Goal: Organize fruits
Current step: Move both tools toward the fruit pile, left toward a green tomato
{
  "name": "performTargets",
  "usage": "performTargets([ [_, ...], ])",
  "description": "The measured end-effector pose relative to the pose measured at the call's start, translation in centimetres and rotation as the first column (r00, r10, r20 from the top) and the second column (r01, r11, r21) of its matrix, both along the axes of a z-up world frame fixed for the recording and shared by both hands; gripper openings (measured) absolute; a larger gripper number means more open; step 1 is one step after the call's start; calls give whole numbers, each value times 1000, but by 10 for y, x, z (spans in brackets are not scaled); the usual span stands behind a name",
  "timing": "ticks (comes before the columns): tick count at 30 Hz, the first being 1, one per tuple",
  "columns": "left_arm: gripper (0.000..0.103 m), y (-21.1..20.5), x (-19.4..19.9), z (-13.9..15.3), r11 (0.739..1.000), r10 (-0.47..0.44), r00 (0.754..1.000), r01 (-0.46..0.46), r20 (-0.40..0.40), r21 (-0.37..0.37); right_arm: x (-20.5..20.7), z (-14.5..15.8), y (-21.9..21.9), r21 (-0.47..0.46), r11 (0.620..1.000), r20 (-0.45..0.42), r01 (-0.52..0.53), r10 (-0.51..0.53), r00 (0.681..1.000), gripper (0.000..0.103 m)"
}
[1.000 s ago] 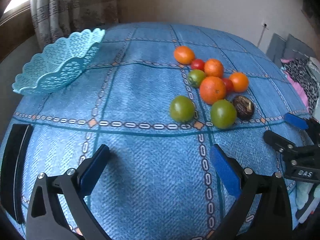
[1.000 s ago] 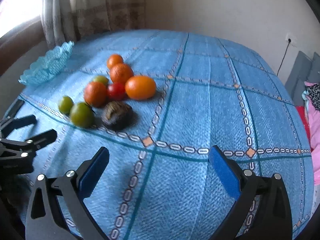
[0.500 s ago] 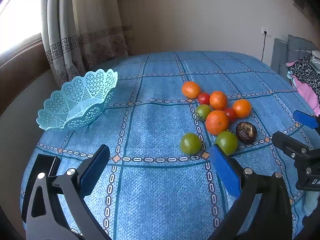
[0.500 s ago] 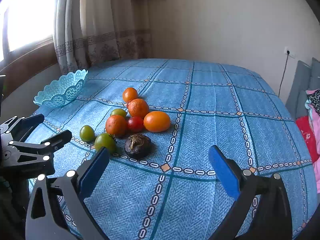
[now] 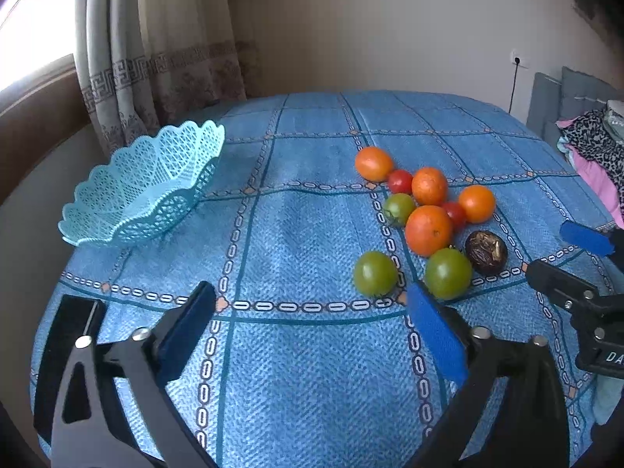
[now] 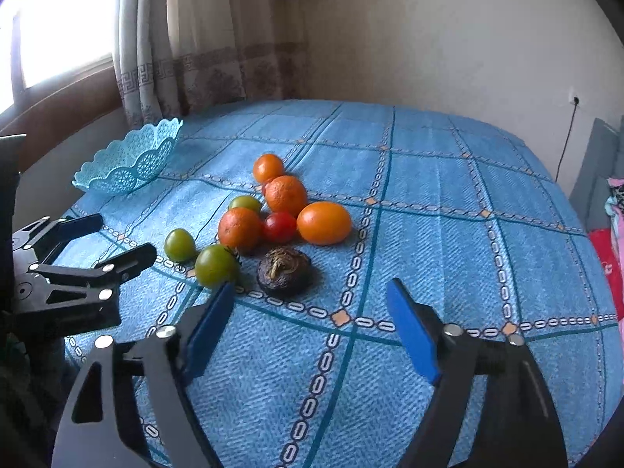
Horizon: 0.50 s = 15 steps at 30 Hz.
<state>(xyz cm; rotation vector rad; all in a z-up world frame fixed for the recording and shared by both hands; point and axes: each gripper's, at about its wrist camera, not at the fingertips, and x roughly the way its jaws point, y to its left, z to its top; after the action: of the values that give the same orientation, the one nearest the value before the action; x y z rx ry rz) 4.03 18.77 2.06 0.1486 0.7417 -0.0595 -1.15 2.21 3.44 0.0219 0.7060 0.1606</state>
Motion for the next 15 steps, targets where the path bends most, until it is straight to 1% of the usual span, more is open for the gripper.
performTargets([
  [2, 85, -3, 3, -2, 1000, -16, 1000, 16, -20, -4, 2, -2, 0, 7, 1000, -14, -3, 3, 1000, 75],
  [8, 84, -17, 13, -4, 997, -83, 995, 83, -53, 0, 3, -4, -2, 25, 1000, -29, -3, 3, 1000, 74],
  [9, 81, -19, 16, -5, 996, -87, 994, 87, -61, 3, 4, -5, -3, 29, 1000, -34, -4, 5, 999, 74],
  [10, 74, -20, 19, -7, 996, -91, 993, 92, -72, 1, 4, -6, -3, 33, 999, -38, -4, 6, 999, 74],
  [11, 72, -21, 21, -9, 995, -97, 992, 97, -84, -8, 5, -6, -4, 36, 999, -41, -5, 6, 999, 74],
  [14, 57, -21, 32, -17, 991, -124, 982, 115, -139, -73, 7, -7, -5, 42, 999, -47, -6, 8, 999, 74],
  [15, 55, -21, 35, -20, 988, -133, 979, 119, -155, -96, 7, -7, -5, 45, 999, -49, -7, 9, 999, 75],
])
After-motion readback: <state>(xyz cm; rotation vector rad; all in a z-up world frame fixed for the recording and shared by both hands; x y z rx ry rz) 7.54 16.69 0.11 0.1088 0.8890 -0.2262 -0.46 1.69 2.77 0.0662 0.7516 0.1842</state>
